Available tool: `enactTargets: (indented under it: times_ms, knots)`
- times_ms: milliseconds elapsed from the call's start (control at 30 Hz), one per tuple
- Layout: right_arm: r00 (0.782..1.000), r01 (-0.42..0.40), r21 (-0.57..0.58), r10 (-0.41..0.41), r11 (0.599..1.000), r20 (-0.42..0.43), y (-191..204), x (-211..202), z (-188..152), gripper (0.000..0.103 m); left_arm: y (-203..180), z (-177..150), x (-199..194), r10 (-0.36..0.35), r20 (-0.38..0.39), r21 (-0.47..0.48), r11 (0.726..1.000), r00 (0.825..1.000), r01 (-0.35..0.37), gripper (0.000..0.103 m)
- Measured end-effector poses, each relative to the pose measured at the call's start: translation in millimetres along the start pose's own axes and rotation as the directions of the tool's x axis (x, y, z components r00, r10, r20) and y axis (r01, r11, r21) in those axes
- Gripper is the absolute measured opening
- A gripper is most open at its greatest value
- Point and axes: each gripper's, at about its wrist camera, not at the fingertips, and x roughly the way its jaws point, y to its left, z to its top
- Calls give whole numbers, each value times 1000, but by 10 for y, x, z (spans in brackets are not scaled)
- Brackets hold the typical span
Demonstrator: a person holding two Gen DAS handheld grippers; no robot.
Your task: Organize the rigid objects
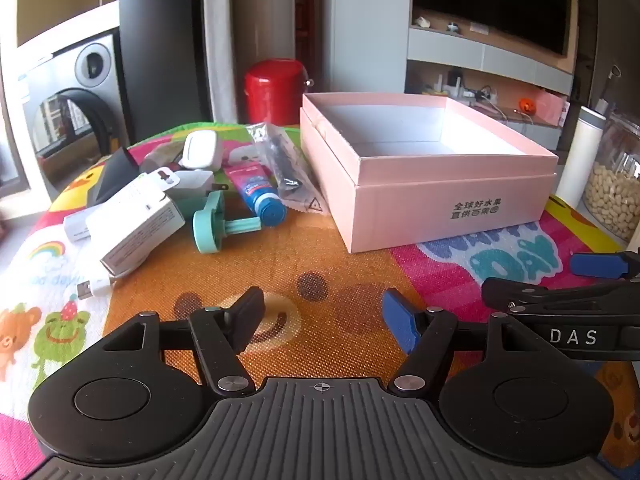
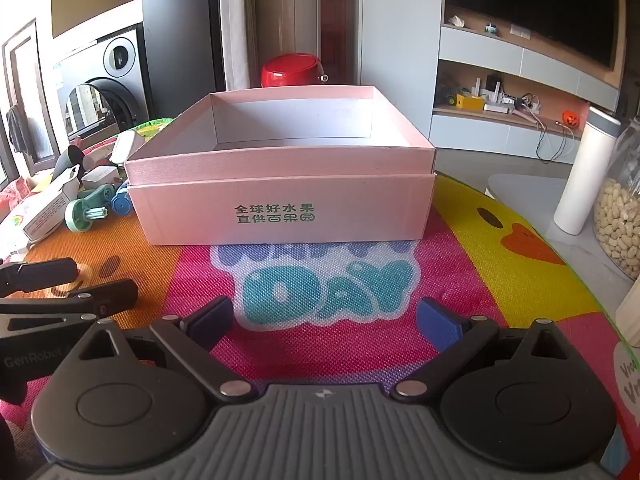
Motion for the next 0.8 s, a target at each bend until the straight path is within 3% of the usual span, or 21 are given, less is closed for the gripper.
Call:
enactTargets:
  times_ms: [800]
  knots:
    - [1000, 4, -4, -4, 1000, -11, 0, 3, 2, 98, -3, 1, 3, 4, -5, 5, 1000, 1000, -4, 73]
